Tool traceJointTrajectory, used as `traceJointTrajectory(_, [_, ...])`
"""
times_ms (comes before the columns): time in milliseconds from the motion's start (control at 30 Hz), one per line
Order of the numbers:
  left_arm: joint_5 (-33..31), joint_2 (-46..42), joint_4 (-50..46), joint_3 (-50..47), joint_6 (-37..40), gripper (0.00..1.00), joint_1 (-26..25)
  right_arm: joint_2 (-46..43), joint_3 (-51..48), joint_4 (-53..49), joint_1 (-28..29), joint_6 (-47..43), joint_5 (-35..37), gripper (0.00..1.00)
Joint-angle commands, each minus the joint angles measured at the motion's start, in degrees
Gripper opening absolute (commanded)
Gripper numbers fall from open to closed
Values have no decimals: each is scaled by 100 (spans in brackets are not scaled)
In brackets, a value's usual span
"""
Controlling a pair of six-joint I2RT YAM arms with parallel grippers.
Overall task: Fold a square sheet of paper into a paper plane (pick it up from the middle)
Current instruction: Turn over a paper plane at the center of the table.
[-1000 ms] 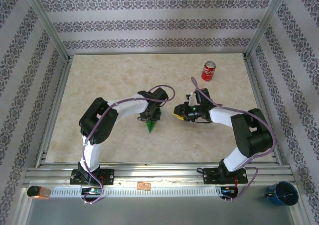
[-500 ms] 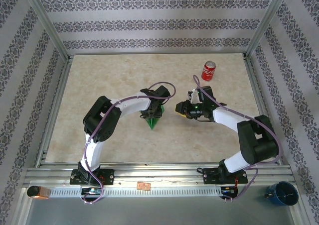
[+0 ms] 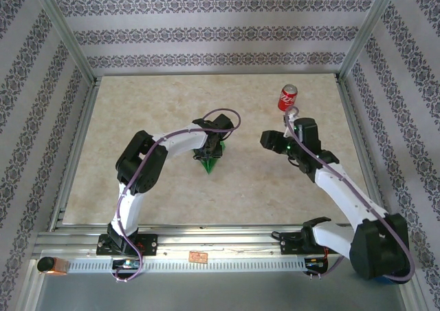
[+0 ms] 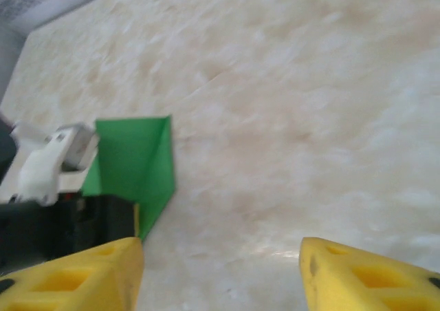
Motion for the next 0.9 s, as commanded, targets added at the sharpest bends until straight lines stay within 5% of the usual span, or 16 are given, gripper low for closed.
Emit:
traceJointTrajectory(0, [-166,-521,-340,94,106,49,49,-346,-225,-45,-200,-574,1012,71])
traceJointTrajectory(133, [-129,-1011,-224,-65,173,51,53,-696,-396,241,-354,-1100,1872,96])
traceJointTrajectory(300, [-308,-1866,371,-767,215,57,53,-507,-758,1111,-584,-1654,2821,98])
traceJointTrajectory(500, [-1232,-2863,749,-1687,509,62,144,493,-1019,2321,-922,-2089,2537,98])
traceJointTrajectory(600, [-1787,-3468,1054,-2339,796,73,314,1104,-1058,2967,-942,-2325,2295,98])
traceJointTrajectory(733, [-2409,-4408,1811,-3451,1196,100,814,1647,-1313,4338,-974,-2633,2156,98])
traceJointTrajectory(867, [-2584,-5250,2489,-4304,1733,100,1532,1844,-1216,4460,-1248,-2391,1258,98])
